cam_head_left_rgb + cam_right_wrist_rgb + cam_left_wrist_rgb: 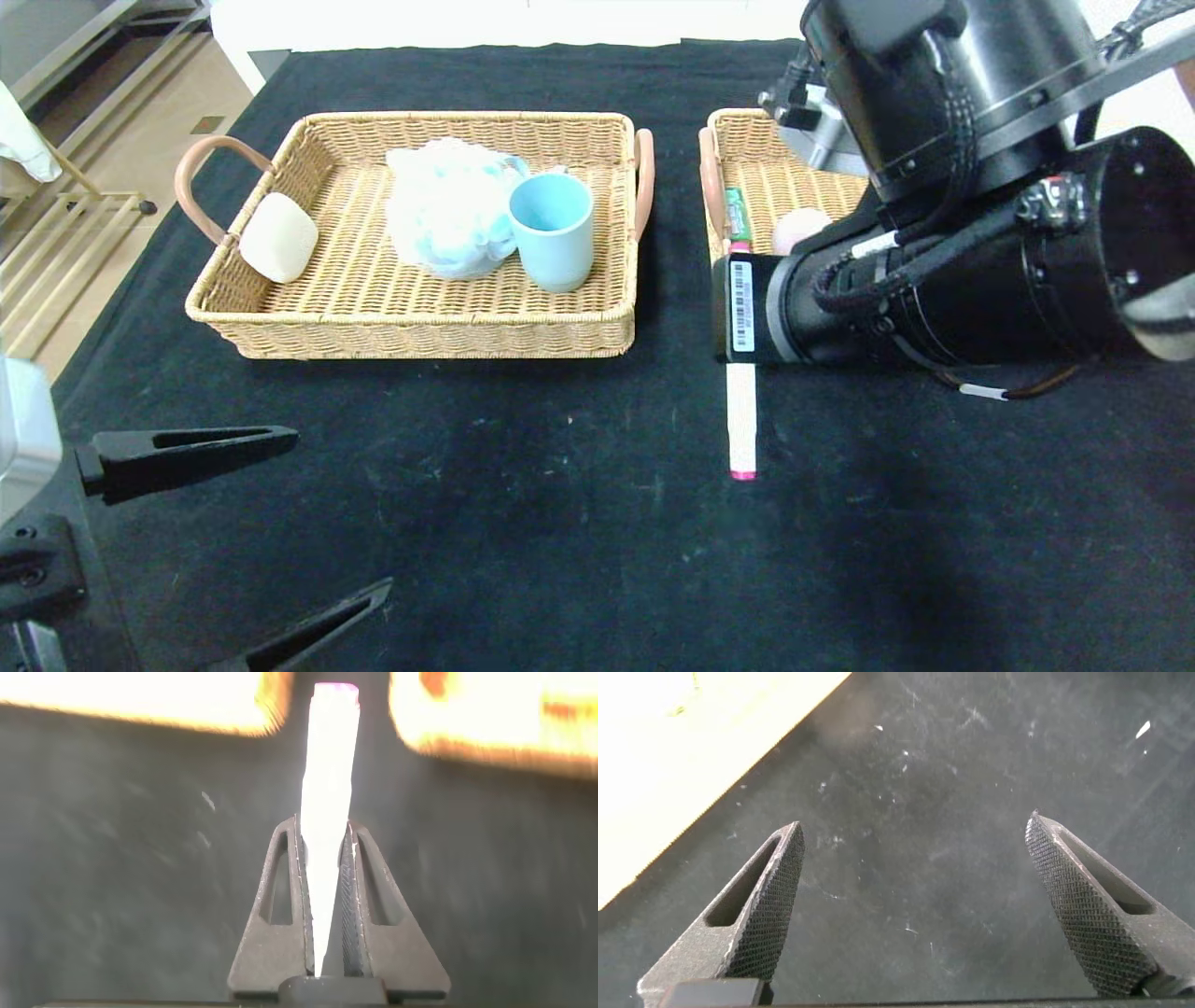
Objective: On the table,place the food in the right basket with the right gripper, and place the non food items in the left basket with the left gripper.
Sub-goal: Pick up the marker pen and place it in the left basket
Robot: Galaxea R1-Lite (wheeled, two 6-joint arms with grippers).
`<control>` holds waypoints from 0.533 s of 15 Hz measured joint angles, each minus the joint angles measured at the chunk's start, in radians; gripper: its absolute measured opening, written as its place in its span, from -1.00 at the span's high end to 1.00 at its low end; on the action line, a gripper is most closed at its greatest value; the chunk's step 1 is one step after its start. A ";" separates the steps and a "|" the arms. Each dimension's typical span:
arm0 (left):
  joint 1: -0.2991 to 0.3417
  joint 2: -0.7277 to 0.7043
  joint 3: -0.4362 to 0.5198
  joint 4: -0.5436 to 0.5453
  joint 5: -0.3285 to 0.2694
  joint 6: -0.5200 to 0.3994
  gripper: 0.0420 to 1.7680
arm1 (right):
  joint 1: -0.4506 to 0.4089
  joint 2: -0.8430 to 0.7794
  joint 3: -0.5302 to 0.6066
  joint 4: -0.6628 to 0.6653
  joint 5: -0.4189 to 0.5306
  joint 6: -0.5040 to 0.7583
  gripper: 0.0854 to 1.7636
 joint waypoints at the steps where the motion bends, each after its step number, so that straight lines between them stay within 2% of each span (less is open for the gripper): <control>1: 0.000 -0.002 -0.003 -0.001 0.000 0.000 -0.94 | 0.002 0.006 -0.001 -0.060 -0.004 -0.036 0.76; 8: 0.000 -0.007 -0.004 0.000 0.000 0.001 -0.94 | 0.011 0.076 0.011 -0.462 -0.039 -0.212 0.76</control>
